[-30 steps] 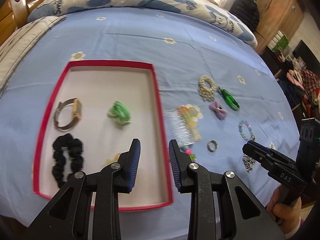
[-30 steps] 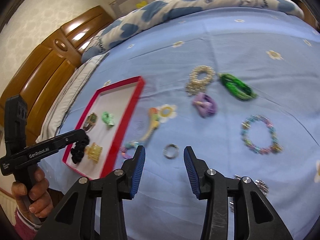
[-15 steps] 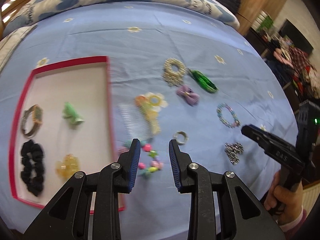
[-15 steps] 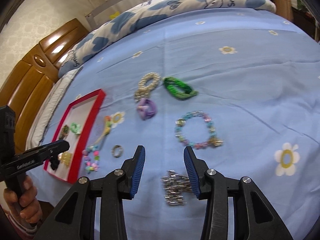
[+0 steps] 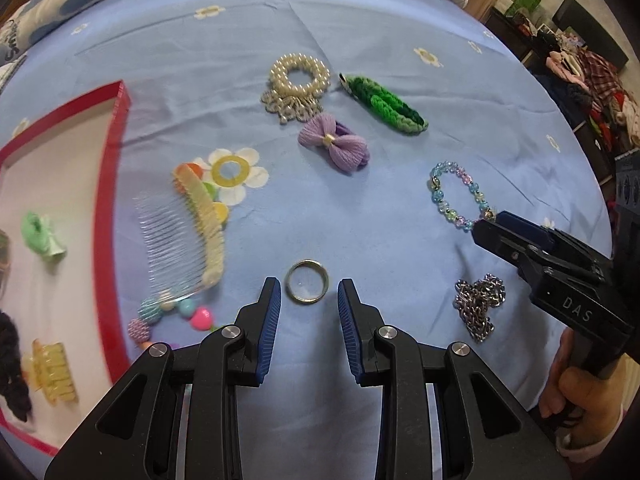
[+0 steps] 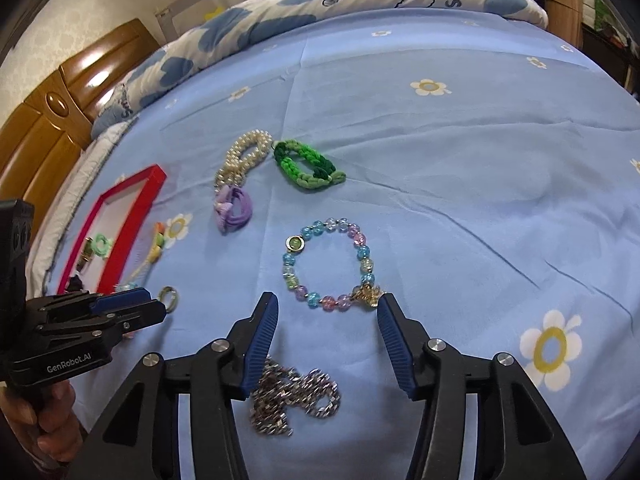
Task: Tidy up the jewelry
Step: 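Grasp the gold ring with the left tool while the right tool grasps the beaded bracelet, then place the ring onto the scrunchie with the left tool while the right releases the bracelet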
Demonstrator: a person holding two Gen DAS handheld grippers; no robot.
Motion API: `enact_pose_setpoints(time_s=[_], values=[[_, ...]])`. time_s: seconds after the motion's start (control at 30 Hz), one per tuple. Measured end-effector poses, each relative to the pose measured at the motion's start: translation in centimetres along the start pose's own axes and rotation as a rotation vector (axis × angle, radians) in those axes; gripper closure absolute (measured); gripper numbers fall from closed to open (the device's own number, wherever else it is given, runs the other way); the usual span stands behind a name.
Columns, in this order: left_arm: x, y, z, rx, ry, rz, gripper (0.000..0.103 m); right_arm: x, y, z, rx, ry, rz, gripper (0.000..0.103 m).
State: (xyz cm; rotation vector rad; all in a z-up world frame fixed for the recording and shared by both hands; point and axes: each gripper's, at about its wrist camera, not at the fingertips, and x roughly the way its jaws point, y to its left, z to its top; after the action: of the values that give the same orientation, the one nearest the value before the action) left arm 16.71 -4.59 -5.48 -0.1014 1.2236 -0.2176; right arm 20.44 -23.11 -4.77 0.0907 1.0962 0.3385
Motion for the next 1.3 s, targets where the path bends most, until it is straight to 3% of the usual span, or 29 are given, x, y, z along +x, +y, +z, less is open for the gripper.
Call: enact_pose_setpoints(time_s=[0.27, 0.3, 0.4, 0.53, 0.87, 1.3], values=[[0.7, -0.9, -0.2, 0.051, -0.012, 0.044, 0.082, 1.7, 0.3, 0.6, -0.055, -0.003, -0.030, 0.050], [0.6, -0.8, -0.2, 0.052, -0.017, 0.041, 0.082, 1.9, 0.4, 0.6, -0.062, -0.003, -0.039, 0.054], [0.3, -0.5, -0.2, 0.041, -0.023, 0.020, 0.082, 1.9, 0.5, 0.6, -0.076, -0.008, -0.065, 0.089], [-0.5, -0.1, -0.3, 0.021, -0.040, -0.002, 0.082, 1.2, 0.3, 0.5, -0.050, -0.015, -0.041, 0.096], [-4.6, 1.3, -1.1, -0.008, -0.112, -0.036, 0.082, -1.8, 2.2, 0.7, -0.034, -0.065, 0.059, 0.096], [-9.1, 4.5, -3.1, -0.083, -0.186, -0.013, 0.082, -4.3, 7.6, 1.5, -0.102, -0.106, 0.186, 0.096]])
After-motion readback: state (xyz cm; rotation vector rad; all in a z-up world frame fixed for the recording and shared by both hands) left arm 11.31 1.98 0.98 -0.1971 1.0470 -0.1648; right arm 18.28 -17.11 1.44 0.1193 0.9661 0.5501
